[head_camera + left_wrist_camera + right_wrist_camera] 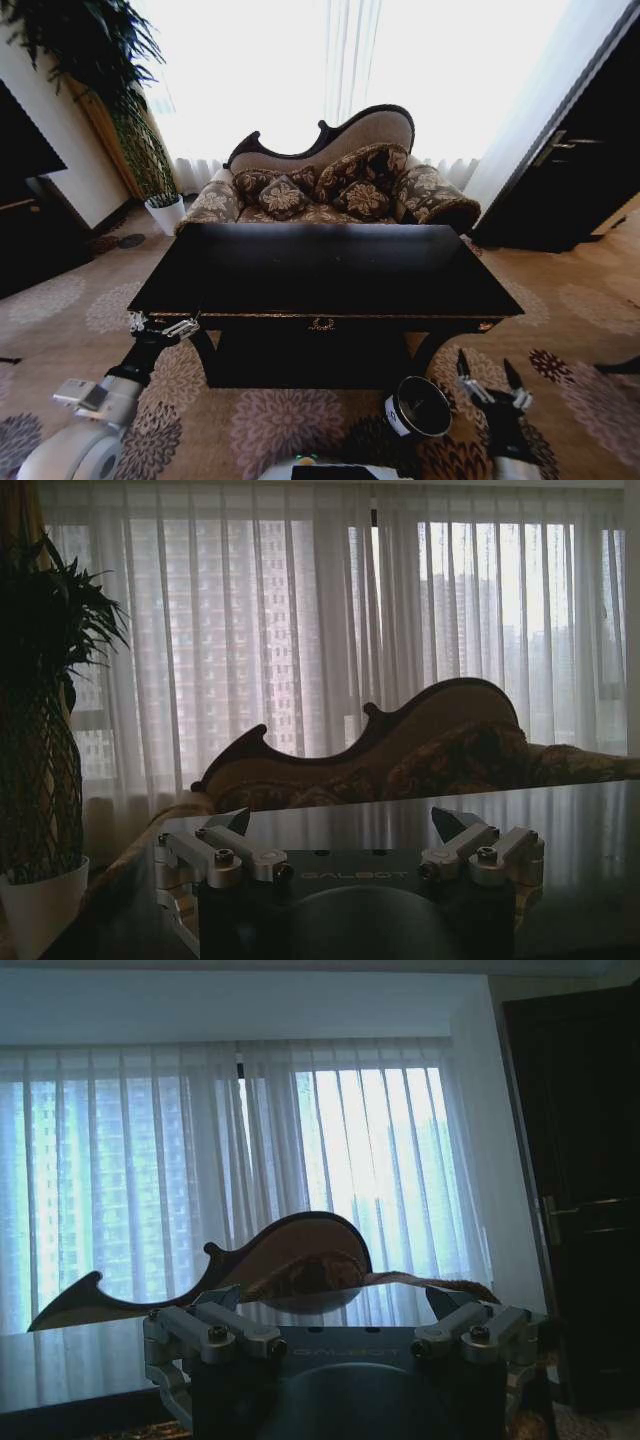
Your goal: Move to the front of the table and place the trash on the table into the trash bin.
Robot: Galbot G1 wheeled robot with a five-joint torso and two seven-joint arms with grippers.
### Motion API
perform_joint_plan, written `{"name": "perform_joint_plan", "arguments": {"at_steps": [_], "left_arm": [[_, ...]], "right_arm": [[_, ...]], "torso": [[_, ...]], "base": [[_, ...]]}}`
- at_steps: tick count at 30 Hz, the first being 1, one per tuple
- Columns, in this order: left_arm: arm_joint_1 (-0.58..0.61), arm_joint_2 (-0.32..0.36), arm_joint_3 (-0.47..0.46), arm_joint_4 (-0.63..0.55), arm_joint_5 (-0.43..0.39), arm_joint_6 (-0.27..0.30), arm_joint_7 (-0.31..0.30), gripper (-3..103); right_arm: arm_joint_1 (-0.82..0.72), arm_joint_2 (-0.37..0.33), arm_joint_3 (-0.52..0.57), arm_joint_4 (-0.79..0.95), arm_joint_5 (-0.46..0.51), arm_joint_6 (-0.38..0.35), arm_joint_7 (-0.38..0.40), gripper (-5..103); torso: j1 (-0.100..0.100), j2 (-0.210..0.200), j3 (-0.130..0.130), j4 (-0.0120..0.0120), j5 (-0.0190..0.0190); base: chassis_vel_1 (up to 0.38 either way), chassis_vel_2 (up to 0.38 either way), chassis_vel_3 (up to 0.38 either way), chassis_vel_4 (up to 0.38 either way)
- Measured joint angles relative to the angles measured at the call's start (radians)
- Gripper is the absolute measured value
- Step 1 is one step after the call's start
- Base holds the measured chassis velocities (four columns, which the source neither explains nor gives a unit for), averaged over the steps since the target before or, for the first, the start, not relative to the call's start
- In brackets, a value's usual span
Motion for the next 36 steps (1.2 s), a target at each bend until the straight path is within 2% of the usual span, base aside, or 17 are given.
{"name": "perform_joint_plan", "arguments": {"at_steps": [4,6,7,11,12,16,17,20,28,36], "left_arm": [[0.000,0.000,0.000,0.000,0.000,0.000,0.000,100],[0.000,0.000,0.000,0.000,0.000,0.000,0.000,100],[0.000,0.000,0.000,0.000,0.000,0.000,0.000,100],[0.000,0.000,0.000,0.000,0.000,0.000,0.000,100],[0.000,0.000,0.000,0.000,0.000,0.000,0.000,100],[0.000,0.000,0.000,0.000,0.000,0.000,0.000,100],[0.000,0.000,0.000,0.000,0.000,0.000,0.000,100],[0.000,0.000,0.000,0.000,0.000,0.000,0.000,100],[0.000,0.000,0.000,0.000,0.000,0.000,0.000,100],[0.000,0.000,0.000,0.000,0.000,0.000,0.000,100]], "right_arm": [[0.024,-0.028,-0.006,0.010,-0.021,-0.016,-0.013,100],[0.051,-0.054,-0.013,0.026,-0.023,-0.062,-0.012,100],[0.051,-0.054,-0.013,0.026,-0.023,-0.062,-0.012,100],[0.105,-0.102,-0.014,0.060,-0.006,-0.181,0.011,100],[0.105,-0.102,-0.014,0.060,-0.006,-0.181,0.011,100],[0.143,-0.159,-0.013,0.091,0.017,-0.295,0.060,100],[0.143,-0.159,-0.013,0.091,0.017,-0.295,0.060,100],[0.154,-0.202,-0.009,0.114,0.032,-0.367,0.087,100],[0.154,-0.250,0.000,0.147,0.088,-0.465,0.098,100],[0.153,-0.250,0.006,0.151,0.105,-0.491,0.110,100]], "torso": [[0.000,0.000,0.000,0.0000,0.0003],[0.000,0.000,0.000,0.0000,0.0002],[0.000,0.000,0.000,0.0000,0.0002],[0.000,0.000,0.000,0.0000,0.0001],[0.000,0.000,0.000,0.0000,0.0001],[0.000,0.000,0.000,0.0000,0.0002],[0.000,0.000,0.000,0.0000,0.0002],[0.000,0.000,0.000,0.0000,0.0000],[0.000,0.000,0.000,0.0000,0.0001],[0.000,0.000,0.000,0.0000,0.0001]], "base": [[0.000,0.000,0.000,0.000],[0.000,0.000,0.000,0.000],[0.000,0.000,0.000,0.000],[0.000,0.000,0.000,0.000],[0.000,0.000,0.000,0.000],[0.000,0.000,0.000,0.000],[0.000,0.000,0.000,0.000],[0.000,0.000,0.000,0.000],[0.000,0.000,0.000,0.000],[0.000,0.000,0.000,0.000]]}}
